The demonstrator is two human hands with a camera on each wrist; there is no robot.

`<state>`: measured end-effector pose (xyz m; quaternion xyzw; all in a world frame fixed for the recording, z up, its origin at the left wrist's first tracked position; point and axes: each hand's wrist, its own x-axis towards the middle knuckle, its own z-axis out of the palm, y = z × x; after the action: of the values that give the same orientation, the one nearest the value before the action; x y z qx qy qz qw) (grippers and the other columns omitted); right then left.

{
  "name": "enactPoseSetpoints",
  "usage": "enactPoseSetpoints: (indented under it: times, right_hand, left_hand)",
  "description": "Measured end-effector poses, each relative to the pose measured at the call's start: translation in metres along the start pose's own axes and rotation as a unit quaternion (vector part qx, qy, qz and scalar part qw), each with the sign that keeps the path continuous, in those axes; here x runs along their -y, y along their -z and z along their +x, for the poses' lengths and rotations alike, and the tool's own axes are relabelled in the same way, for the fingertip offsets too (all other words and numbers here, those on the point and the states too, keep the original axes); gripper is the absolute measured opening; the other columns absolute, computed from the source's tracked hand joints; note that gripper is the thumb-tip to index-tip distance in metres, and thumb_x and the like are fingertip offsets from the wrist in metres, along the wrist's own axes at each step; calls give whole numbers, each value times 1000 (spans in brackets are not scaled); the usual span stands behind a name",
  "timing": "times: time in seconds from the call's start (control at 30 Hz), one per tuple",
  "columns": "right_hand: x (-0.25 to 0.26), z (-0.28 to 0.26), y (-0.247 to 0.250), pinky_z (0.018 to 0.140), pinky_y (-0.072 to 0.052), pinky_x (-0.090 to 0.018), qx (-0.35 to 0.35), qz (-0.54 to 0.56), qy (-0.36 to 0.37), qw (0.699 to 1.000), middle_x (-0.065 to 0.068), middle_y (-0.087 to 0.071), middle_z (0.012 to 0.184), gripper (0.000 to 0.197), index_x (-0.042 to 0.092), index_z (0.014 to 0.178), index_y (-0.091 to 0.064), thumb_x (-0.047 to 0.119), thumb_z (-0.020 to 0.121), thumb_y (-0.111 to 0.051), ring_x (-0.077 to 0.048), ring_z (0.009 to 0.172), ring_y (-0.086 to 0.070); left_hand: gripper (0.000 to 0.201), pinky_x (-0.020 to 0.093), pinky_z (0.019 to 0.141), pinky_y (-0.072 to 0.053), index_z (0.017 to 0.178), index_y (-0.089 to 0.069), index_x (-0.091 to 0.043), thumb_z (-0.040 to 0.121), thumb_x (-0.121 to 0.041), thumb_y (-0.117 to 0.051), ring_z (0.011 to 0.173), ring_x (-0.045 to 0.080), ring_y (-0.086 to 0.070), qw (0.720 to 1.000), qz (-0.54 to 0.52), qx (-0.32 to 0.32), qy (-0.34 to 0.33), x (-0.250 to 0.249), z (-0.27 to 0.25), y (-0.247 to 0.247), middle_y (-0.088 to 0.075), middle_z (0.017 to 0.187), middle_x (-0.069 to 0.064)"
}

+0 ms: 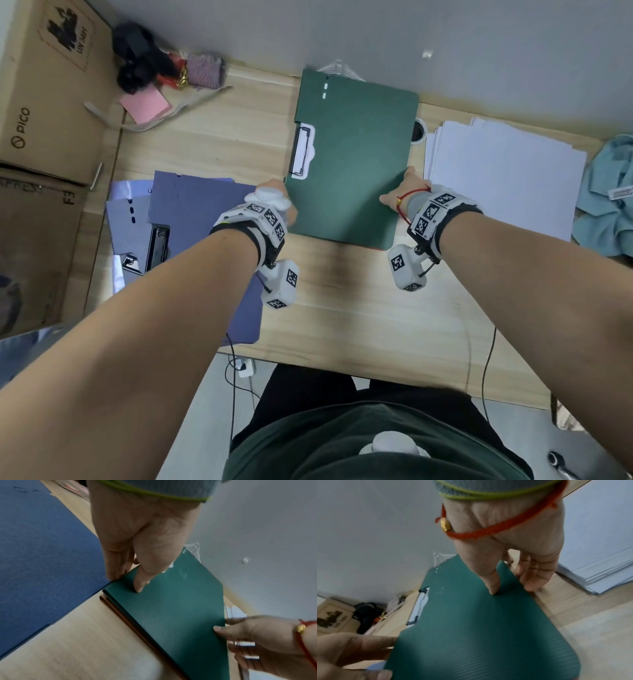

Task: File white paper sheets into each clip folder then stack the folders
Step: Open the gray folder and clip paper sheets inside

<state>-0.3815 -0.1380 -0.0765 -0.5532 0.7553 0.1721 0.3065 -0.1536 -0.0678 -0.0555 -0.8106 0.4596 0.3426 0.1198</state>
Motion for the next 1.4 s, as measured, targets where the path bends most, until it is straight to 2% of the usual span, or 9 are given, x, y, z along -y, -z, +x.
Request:
enactPoseSetpoints:
  times: [0.03, 0.1, 0.17, 0.37, 0.63, 0.8, 0.97, 1.23, 1.4]
  right_hand:
    - [2, -4, 2, 93, -42, -36, -11, 27, -24, 999, -16, -46, 132, 61, 11, 133, -38, 26, 81, -67, -35, 119, -50]
    - [11, -18, 4, 99, -42, -37, -40, 106, -46, 992, -14, -43, 134, 67, 12, 133, -38, 26, 76, -69, -33, 121, -48]
    - [25, -31, 6, 94, -45, -33, -33, 180, -11, 983, -11, -51, 128, 58, 13, 128, -46, 23, 76, -69, -31, 115, -53]
    - [83, -101, -32, 62, -53, -29, 185, 211, 102, 955, -7, -68, 80, 16, 4, 96, -69, 15, 86, -63, -20, 66, -63]
    - [109, -129, -118, 92, -55, -45, 308, 149, 92, 935, -13, -66, 98, 25, 19, 79, -55, 34, 75, -74, -28, 87, -64]
    - [111, -147, -123, 96, -51, -46, 311, 224, 55, 922, -6, -57, 93, 38, 11, 102, -61, 35, 76, -77, -17, 93, -60]
    - [102, -148, -122, 90, -56, -38, 301, 256, 43, 917, -5, -64, 100, 42, 11, 113, -62, 33, 80, -76, -16, 95, -63]
    - [108, -169, -118, 102, -45, -42, 289, 198, 142, 926, -2, -60, 129, 60, 16, 132, -52, 41, 80, -71, -24, 121, -56]
    - [112, -180, -89, 75, -55, -30, 259, 332, 166, 892, 0, -64, 124, 42, 13, 131, -53, 19, 91, -65, -18, 102, -63]
  left_hand:
    - [14, 29, 66, -39, 89, -53, -18, 86, -22, -66, 97, 27, -63, 1000, 2, -1, 3, 4, -2, 7, -60, 99, 6]
    - [56, 31, 70, -42, 134, -44, -18, 85, -30, -68, 112, 30, -58, 999, -13, -23, 19, 17, -8, 18, -48, 131, 8]
    - [76, 39, 84, -46, 146, -32, -19, 83, -40, -69, 118, 33, -53, 994, -49, -71, 63, 33, -14, 26, -37, 142, 11]
    - [74, 47, 106, -35, 142, -32, -10, 84, -37, -68, 134, 34, -37, 961, -74, -84, 253, 119, -33, 30, -34, 145, 16]
    - [62, 46, 103, -39, 137, -38, -1, 97, -47, -47, 128, 37, -46, 957, -41, -28, 287, 186, -60, 14, -45, 141, 18]
    - [83, 44, 79, -43, 135, -40, -8, 85, -73, -44, 111, 39, -57, 961, -86, -25, 263, 202, -65, 10, -55, 127, 19]
    - [89, 30, 52, -36, 100, -60, -5, 77, -87, -36, 60, 23, -52, 969, -48, 2, 241, 209, -77, 14, -57, 72, 11]
    - [89, 36, 66, -41, 102, -58, -13, 73, -91, -28, 77, 31, -59, 956, -140, -101, 237, 217, -94, 26, -63, 85, 9]
    - [95, 37, 75, -43, 109, -61, -19, 71, -94, -18, 86, 33, -61, 949, -154, -166, 218, 212, -105, 54, -67, 95, 7]
